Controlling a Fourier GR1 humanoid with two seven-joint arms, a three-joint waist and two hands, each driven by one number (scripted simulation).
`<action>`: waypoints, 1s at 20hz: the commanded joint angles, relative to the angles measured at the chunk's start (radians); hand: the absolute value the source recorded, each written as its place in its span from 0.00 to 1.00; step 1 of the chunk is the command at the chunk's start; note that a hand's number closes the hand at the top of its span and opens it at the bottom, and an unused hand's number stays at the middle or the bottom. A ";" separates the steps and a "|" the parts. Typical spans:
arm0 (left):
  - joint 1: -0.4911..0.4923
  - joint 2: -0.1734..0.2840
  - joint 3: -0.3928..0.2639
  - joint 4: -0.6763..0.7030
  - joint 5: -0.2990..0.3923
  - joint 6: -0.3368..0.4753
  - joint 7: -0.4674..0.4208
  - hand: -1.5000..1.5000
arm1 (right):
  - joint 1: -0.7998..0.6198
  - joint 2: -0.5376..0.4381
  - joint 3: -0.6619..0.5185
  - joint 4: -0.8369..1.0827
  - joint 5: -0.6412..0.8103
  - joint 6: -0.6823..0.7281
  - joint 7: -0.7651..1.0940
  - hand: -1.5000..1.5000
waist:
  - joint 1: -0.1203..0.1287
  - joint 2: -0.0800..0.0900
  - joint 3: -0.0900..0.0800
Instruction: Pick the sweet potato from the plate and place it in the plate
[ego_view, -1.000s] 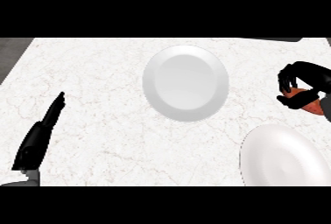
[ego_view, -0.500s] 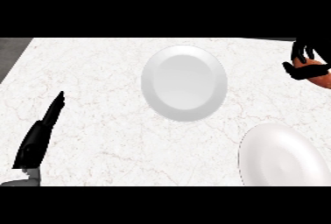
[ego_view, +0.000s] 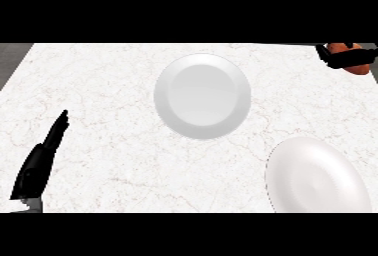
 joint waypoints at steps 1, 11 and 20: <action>0.018 0.030 0.031 -0.045 0.030 -0.031 0.031 0.50 | -0.088 0.034 0.002 0.038 -0.015 0.095 -0.055 1.00 | -0.013 -0.009 -0.001; 0.003 0.012 0.037 0.017 -0.004 0.000 0.021 0.50 | -0.143 0.253 0.043 -0.104 -0.034 0.167 0.125 1.00 | -0.059 -0.022 -0.003; 0.048 0.008 0.043 -0.053 0.015 -0.020 0.021 0.50 | -0.230 0.444 0.105 -0.026 0.031 0.136 0.343 1.00 | -0.036 -0.016 -0.002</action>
